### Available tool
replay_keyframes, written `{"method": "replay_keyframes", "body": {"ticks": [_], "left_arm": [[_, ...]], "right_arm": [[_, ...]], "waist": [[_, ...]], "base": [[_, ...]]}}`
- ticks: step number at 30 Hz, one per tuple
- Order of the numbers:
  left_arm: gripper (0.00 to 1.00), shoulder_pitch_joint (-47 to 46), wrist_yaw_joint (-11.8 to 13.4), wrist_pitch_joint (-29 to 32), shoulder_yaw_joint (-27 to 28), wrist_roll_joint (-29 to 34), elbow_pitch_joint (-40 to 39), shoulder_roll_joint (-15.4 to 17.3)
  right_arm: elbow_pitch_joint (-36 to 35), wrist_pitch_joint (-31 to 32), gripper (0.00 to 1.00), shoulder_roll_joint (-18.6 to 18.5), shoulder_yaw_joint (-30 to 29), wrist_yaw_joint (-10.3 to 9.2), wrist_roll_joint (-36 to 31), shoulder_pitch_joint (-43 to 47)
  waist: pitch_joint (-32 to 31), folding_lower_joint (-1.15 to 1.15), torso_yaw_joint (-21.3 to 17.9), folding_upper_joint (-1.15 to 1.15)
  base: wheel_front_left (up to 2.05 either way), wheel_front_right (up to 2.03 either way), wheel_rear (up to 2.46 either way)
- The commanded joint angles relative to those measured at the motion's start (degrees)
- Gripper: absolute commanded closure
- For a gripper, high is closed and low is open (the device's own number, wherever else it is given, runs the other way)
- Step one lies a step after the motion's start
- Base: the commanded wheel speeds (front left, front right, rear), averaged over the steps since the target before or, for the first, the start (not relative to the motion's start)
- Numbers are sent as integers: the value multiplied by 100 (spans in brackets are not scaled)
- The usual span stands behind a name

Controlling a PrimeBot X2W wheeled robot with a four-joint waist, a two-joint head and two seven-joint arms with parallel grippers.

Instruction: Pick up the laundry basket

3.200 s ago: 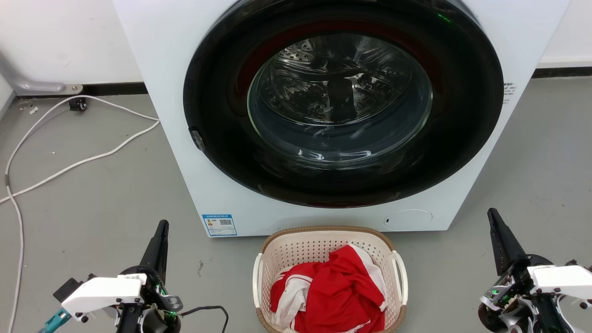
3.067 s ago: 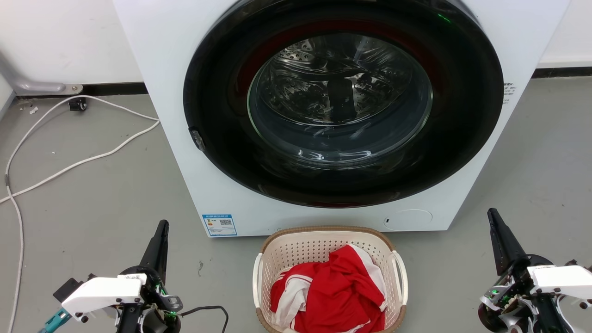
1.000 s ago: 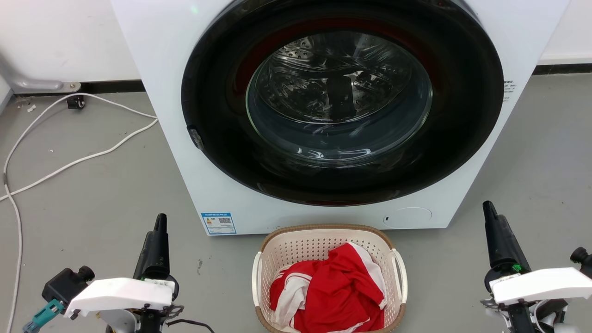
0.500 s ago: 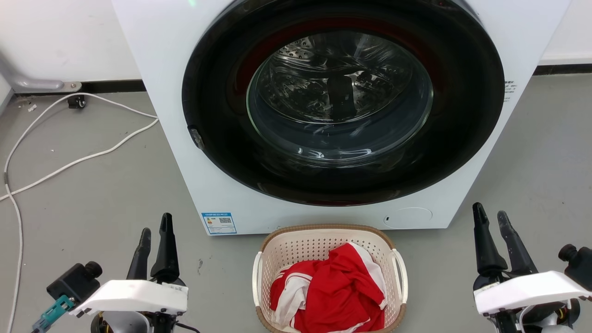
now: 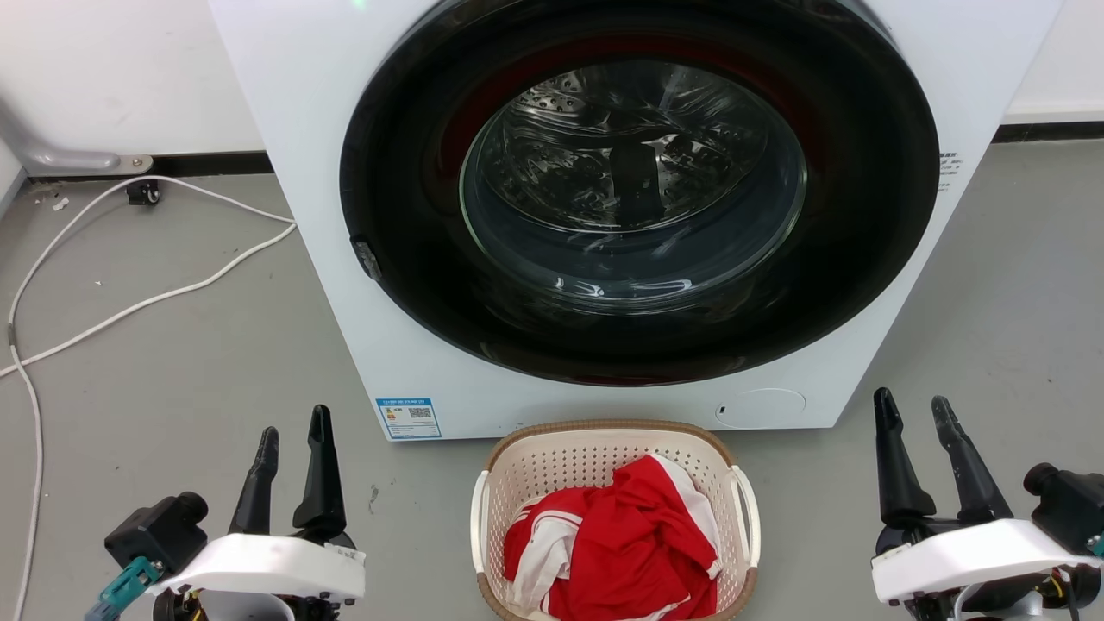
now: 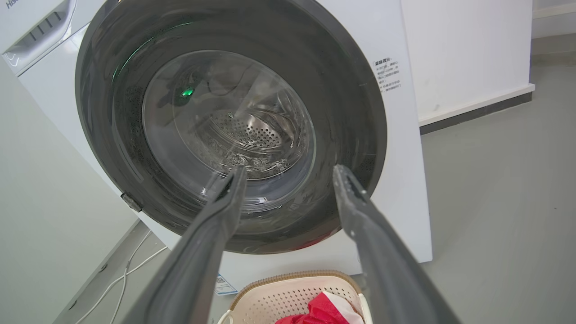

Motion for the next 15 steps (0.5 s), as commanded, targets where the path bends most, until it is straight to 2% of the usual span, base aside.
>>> {"method": "replay_keyframes", "body": {"ticks": [1, 15], "left_arm": [[0, 20, 7, -51, -19, 166, -92, 24], [0, 118, 32, -255, -70, 977, -75, 26]], "right_arm": [[-102, -56, 0, -24, 22, 1, -196, 23], [-191, -261, 0, -27, 20, 1, -1132, 149]], "waist": [[-2, 0, -2, 0], [-14, 0, -5, 0]], "base": [[0, 0, 0], [0, 0, 0]]}}
